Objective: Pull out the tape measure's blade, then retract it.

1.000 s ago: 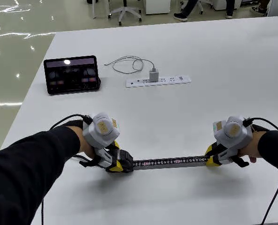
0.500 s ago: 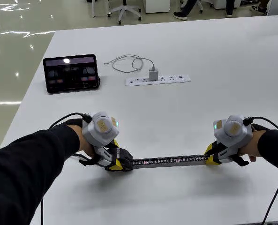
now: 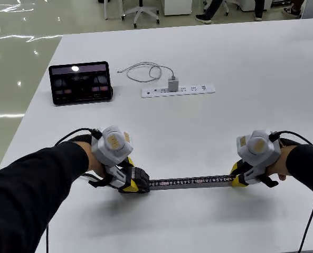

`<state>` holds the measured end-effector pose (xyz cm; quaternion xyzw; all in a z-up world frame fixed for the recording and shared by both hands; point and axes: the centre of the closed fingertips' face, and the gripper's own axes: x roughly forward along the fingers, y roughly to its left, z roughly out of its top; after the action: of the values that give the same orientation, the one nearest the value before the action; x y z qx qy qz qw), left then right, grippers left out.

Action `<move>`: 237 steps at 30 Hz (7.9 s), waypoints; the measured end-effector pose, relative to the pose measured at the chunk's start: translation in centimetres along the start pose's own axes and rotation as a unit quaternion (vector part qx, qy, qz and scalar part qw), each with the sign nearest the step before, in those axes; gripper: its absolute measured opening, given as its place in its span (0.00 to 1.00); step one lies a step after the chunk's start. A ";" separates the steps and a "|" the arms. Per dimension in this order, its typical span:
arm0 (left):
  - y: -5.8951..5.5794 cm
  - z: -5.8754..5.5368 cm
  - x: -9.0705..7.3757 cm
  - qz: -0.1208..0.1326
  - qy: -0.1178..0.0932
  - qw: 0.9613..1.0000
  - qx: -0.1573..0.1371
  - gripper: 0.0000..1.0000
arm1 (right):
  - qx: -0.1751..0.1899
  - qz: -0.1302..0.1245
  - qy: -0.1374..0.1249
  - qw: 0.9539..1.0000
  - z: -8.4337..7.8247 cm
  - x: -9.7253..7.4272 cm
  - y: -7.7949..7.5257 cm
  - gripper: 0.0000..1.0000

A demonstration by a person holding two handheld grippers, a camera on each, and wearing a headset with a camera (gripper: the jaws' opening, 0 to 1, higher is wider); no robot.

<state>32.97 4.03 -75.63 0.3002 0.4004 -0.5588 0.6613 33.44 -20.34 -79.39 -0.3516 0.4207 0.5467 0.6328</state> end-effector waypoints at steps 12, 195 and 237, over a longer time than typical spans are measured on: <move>0.1 0.1 0.1 0.015 -0.004 1.000 0.026 0.33 | 0.001 0.007 0.007 1.000 -0.1 0.0 0.1 0.12; -0.8 -3.0 -5.2 0.328 -0.236 0.832 -0.380 1.00 | 0.176 -0.190 -0.171 0.951 -3.0 -9.0 5.0 1.00; -0.6 -0.6 -2.6 0.369 -0.247 0.814 -0.374 1.00 | -0.013 -0.024 -0.031 0.999 -0.1 -2.4 0.9 0.73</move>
<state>32.17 5.68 -73.64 0.0068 0.2612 -0.1351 0.9557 32.39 -21.29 -77.19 -0.3525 0.3848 0.5477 0.6539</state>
